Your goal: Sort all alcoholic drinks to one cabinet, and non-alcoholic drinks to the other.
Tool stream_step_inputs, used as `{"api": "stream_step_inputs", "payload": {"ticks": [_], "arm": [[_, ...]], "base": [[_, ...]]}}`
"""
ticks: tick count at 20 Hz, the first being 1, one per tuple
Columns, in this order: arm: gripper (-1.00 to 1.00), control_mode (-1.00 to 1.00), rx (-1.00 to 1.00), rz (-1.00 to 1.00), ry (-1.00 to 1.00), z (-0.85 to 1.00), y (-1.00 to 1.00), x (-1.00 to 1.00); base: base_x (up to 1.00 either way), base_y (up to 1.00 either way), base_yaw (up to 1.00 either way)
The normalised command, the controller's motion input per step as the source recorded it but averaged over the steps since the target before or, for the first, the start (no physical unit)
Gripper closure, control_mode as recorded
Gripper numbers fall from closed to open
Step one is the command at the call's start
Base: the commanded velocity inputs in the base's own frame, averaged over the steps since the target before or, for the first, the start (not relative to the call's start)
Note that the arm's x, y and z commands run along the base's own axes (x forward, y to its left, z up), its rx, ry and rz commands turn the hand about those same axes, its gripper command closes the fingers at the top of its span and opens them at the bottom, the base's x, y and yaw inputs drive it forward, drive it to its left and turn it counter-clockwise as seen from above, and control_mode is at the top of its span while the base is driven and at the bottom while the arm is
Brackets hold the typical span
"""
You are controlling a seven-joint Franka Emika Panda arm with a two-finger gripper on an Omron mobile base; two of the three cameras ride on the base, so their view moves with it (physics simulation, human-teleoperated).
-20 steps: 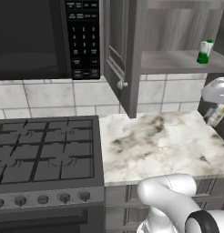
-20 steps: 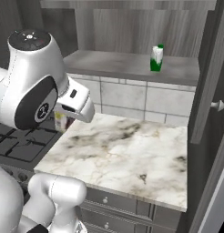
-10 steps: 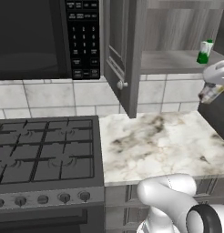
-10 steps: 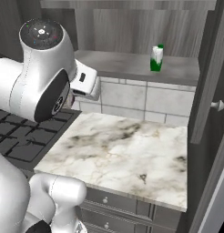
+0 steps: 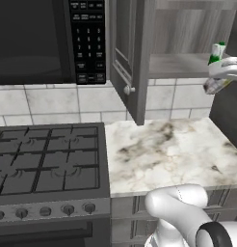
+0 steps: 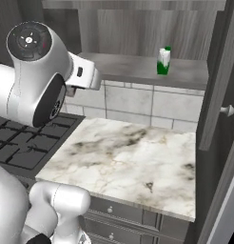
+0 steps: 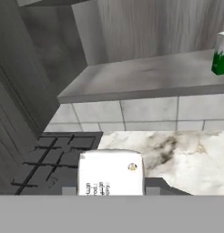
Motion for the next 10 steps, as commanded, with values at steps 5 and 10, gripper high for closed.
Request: {"api": "stream_step_inputs", "payload": {"ticks": [5, 10], "arm": [[1.00, -1.00, -0.11, 0.00, 0.00, 0.26, 0.08, 0.53], [1.00, -1.00, -0.08, 0.00, 0.00, 0.03, 0.00, 0.74]], "base": [[0.00, 0.00, 0.00], [0.00, 0.00, 0.00]]}}
